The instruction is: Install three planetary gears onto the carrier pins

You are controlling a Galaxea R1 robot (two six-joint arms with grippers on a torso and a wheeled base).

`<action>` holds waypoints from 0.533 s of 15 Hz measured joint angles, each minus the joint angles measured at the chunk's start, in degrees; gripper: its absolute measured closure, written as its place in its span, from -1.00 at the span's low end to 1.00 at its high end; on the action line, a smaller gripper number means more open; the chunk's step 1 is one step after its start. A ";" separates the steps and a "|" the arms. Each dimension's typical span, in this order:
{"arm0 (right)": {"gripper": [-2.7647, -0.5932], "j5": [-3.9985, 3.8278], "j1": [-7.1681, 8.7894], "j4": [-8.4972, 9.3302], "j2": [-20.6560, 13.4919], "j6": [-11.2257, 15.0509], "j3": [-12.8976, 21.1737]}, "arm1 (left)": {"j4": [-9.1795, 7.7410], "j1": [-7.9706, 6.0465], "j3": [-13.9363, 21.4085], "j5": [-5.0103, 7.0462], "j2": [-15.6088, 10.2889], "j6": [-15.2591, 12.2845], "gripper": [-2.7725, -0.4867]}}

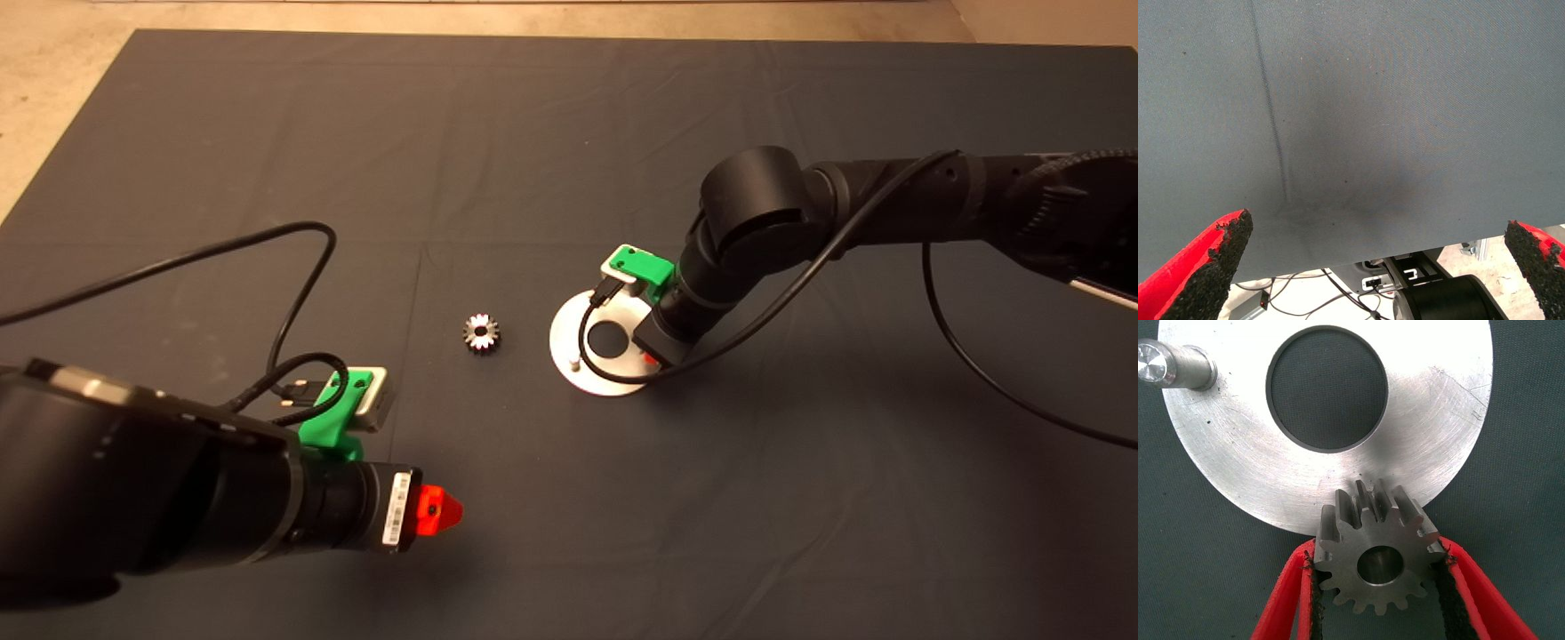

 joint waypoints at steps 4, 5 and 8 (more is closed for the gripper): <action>0.70 -0.05 0.00 -0.01 0.05 0.00 -0.02 | 0.00 0.00 0.00 0.00 0.00 0.00 -0.98; 0.70 -0.06 0.00 -0.02 0.13 0.00 -0.02 | 0.00 0.00 0.00 -0.02 0.00 0.00 -0.98; 0.67 -0.10 0.00 -0.04 0.13 0.00 -0.02 | 0.00 0.00 0.00 0.00 0.00 0.00 -0.98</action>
